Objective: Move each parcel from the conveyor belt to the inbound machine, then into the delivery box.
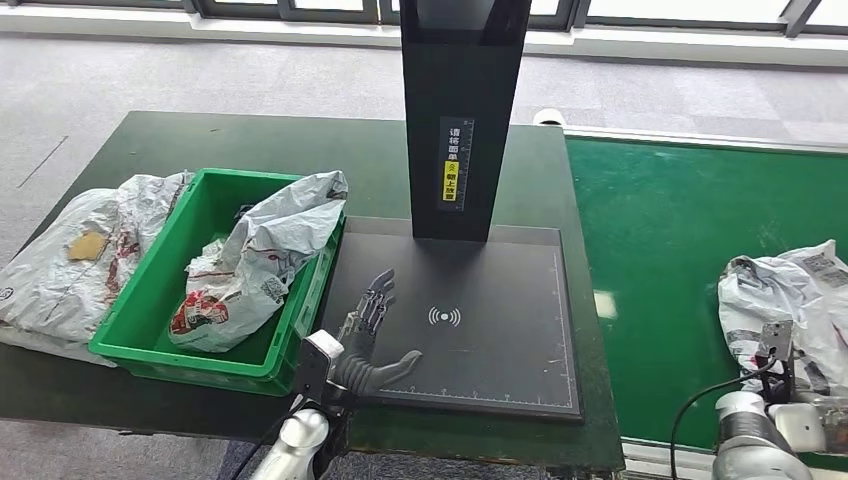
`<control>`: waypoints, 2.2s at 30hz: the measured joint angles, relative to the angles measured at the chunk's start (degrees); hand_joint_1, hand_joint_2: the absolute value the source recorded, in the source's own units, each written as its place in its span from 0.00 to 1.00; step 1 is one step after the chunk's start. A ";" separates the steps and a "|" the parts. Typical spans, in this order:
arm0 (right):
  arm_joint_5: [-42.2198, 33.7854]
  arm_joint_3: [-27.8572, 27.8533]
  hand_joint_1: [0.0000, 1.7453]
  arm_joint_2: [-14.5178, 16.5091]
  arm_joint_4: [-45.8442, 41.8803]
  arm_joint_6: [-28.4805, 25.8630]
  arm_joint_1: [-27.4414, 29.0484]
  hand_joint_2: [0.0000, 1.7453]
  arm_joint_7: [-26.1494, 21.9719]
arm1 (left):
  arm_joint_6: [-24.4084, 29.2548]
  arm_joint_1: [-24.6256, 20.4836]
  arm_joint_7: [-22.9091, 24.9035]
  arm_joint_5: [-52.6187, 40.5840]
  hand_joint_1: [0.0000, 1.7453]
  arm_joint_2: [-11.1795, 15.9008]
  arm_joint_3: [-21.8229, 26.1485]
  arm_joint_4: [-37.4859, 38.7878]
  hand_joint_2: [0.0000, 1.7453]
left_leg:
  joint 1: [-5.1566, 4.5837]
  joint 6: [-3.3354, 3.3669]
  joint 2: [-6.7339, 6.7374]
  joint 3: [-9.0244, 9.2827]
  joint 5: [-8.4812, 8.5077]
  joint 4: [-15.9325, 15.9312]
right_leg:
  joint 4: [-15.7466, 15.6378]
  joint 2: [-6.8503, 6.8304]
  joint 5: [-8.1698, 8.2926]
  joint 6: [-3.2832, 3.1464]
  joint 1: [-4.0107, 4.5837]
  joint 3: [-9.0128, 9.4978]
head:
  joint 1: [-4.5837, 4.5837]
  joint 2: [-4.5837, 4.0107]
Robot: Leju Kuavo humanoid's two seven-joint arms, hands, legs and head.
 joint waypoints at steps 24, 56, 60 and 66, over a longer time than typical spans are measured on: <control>-0.09 7.37 0.00 -0.74 3.48 -3.55 -0.76 1.00 -0.29 | 0.83 0.03 -0.01 -0.50 0.00 0.00 0.02 -0.17 1.00 | 0.01 0.00 -0.03 -0.02 0.01 0.00 | 0.00 -0.03 0.00 0.00 0.01 0.01 | 0.00 0.00; -0.09 13.48 1.00 -0.36 4.54 22.48 -3.29 1.00 -2.30 | 2.33 0.08 -0.01 -1.81 0.00 0.01 0.02 -0.29 1.00 | 0.02 0.00 0.05 0.01 0.02 0.00 | 0.00 0.05 0.10 0.05 0.02 0.03 | 0.00 0.00; -0.02 13.65 1.00 0.38 4.54 19.66 -3.51 1.00 -3.54 | 2.94 0.10 0.00 -1.81 0.00 0.02 0.02 -0.33 1.00 | 0.02 0.01 0.03 0.00 0.05 0.00 | 0.01 0.02 0.11 0.05 0.02 0.03 | 0.00 0.00; -3.05 13.79 1.00 2.45 4.44 7.81 -4.09 1.00 -17.09 | 4.19 0.22 -0.01 -1.81 0.00 0.02 0.36 -0.40 1.00 | 0.02 0.03 0.02 -0.08 0.07 -0.01 | 0.03 0.00 0.12 0.05 0.01 -0.01 | 0.00 0.00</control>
